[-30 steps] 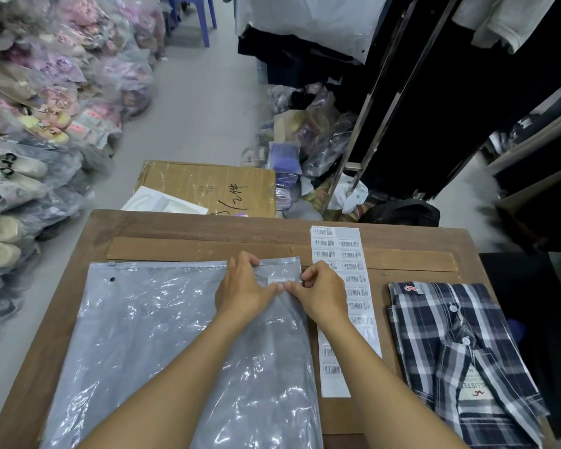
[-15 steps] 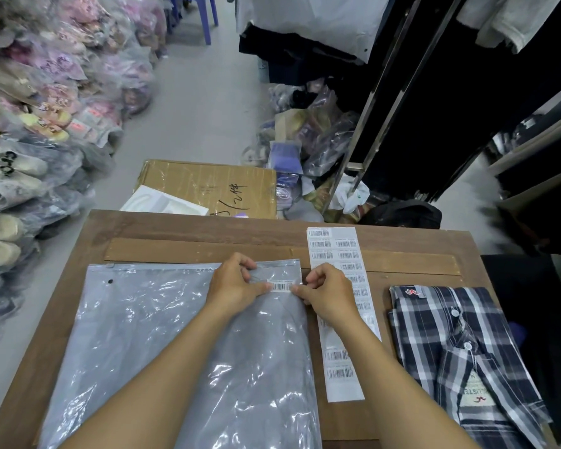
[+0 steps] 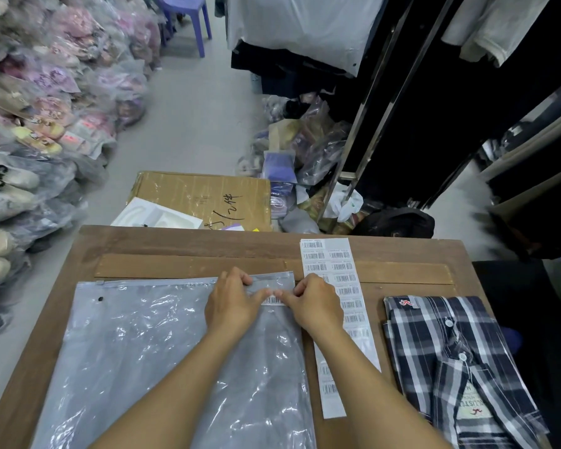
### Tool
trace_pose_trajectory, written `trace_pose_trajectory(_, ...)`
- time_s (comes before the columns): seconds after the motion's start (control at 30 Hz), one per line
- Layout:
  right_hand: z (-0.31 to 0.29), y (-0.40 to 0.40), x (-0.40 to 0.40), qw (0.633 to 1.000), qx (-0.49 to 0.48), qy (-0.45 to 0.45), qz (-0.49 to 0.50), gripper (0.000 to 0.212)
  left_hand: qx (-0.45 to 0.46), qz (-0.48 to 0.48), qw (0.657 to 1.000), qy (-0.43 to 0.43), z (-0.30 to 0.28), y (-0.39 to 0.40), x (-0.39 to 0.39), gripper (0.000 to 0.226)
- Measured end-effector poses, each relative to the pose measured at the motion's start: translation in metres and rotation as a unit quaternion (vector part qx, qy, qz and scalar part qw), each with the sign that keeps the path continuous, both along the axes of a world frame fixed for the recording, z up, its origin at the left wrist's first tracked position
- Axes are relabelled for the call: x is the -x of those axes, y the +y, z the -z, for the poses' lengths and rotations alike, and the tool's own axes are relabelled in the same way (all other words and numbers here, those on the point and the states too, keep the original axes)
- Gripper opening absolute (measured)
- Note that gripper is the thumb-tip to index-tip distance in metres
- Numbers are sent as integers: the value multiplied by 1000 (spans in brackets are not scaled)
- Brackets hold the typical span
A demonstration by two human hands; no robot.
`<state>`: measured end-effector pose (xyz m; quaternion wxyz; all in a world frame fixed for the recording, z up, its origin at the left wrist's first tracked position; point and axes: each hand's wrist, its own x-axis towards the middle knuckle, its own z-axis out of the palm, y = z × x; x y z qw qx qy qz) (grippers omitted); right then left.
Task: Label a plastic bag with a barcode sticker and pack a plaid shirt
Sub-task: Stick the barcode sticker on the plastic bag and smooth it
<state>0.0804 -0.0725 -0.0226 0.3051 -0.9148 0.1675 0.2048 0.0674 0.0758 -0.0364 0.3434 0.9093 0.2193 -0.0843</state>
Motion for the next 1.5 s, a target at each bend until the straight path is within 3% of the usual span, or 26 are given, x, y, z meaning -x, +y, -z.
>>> trace_pose_trajectory(0.23,3,-15,-7,995,-94,1,42,31,69,0,998,-1,2,15,-4,28)
trace_pose_trajectory(0.43,-1,-4,9,996,-23,-74,-44,19,20,51,998,-10,-2,11,1,21)
trace_pose_trajectory(0.57,-2,2,22,980,53,-122,-149,13,43,87,995,-16,-7,10,9,11)
trace_pose_trajectory(0.73,-28,0,17,978,21,-157,-132,9,60,129,988,-60,-21,24,25,9)
trace_pose_trajectory(0.83,-46,14,-3,972,-24,-178,-150,8,-46,142,988,-51,-33,32,39,19)
trace_pose_trajectory(0.93,-47,43,-24,955,-30,-156,-252,17,-181,121,976,-16,-42,40,49,40)
trace_pose_trajectory(1.03,-33,75,-31,928,17,-131,-349,36,-211,89,973,37,-43,46,61,50)
trace_pose_trajectory(1.27,-14,109,-28,911,81,-110,-389,31,-84,59,991,81,-26,56,77,60)
trace_pose_trajectory(1.5,-28,101,-32,955,-27,-65,-288,8,3,55,998,36,-21,70,56,55)
